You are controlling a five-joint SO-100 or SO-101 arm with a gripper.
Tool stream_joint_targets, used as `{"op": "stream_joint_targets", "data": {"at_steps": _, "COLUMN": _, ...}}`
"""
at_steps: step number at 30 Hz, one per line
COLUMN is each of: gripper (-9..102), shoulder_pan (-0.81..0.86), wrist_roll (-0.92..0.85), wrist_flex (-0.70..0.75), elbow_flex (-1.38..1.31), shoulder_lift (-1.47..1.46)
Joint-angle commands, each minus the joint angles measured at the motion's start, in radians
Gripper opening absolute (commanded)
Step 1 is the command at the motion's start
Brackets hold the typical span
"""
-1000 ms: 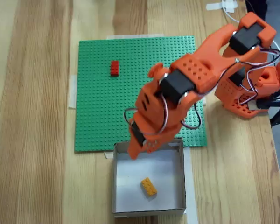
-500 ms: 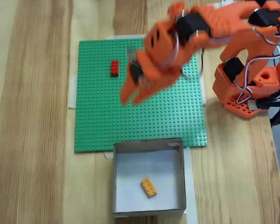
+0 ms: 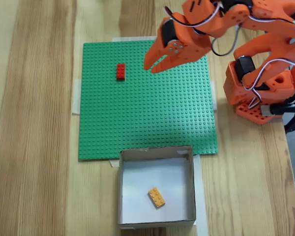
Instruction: Pick the yellow lego block and put it in the box.
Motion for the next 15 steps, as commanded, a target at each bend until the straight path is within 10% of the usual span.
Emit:
{"op": "stream_joint_targets", "data": {"at_steps": 1, "gripper": 5, "shoulder_pan": 0.029, "wrist_roll": -0.005, "wrist_flex": -0.026, "elbow_flex": 0.077, "shoulder_lift": 0.124}}
{"op": "stream_joint_targets", "data": {"at_steps": 15, "gripper": 0, "shoulder_pan": 0.114, "wrist_roll": -0.095, "wrist_flex": -0.152, "elbow_flex": 0.612, "shoulder_lift": 0.598}}
